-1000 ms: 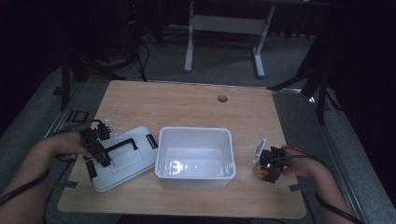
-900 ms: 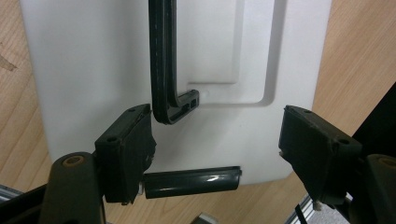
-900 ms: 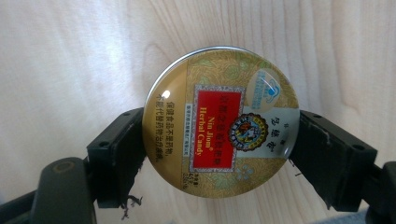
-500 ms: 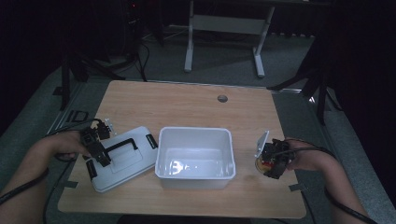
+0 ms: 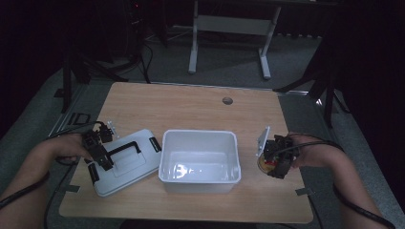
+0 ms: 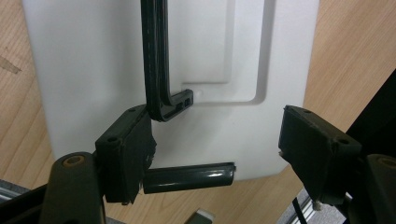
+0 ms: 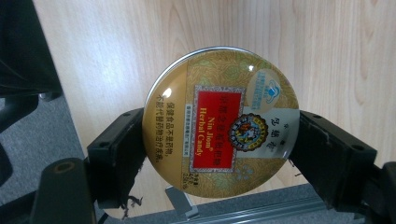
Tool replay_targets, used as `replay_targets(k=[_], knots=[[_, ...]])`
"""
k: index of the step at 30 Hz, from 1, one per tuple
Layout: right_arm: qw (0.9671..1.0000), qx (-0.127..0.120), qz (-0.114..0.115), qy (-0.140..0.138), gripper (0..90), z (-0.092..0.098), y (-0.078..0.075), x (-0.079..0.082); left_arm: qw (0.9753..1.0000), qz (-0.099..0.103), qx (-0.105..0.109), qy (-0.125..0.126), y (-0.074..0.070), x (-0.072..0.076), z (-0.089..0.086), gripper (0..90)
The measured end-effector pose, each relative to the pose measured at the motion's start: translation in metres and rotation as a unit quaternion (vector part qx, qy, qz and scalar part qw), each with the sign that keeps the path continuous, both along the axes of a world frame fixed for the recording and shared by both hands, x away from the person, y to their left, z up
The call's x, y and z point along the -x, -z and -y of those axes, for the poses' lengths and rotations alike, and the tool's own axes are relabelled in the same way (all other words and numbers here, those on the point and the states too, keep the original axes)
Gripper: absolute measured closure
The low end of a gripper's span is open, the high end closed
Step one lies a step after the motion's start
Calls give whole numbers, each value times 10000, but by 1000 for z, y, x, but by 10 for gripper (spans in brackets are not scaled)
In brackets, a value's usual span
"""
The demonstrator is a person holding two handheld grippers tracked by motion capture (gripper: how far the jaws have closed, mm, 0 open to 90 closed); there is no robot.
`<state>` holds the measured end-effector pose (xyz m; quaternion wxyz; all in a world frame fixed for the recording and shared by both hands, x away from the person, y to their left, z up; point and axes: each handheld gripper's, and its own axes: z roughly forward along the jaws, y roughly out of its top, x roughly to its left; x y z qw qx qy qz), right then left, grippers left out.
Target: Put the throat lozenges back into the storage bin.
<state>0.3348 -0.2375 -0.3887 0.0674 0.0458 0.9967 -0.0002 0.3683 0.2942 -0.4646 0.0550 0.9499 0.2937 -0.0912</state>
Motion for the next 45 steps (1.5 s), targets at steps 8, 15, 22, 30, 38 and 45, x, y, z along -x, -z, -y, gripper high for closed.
replay_targets(k=[8, 15, 22, 30, 38, 45], knots=[[9994, -120, -95, -299, 206, -28, -19, 7, 10000, -10, -25, -3, 0, 0, 1, 257], [9984, -85, -55, -551, 206, -51, -29, 8, 10000, 1, -63, 10, -2, 1, 1, 257], [9970, -20, -97, -762, 207, -75, -33, 6, 10000, -13, -38, 9, -1, 1, 0, 257], [9956, 24, -173, -916, 207, -101, -31, 2, 10000, -31, -50, 23, 0, 2, 0, 269], [9944, 46, -208, -1037, 207, -124, -25, -5, 10000, -32, -56, -14, 0, 2, -2, 268], [9933, 131, -298, -1106, 207, -134, -8, -11, 9999, -66, -83, -2, 3, 3, -3, 268]])
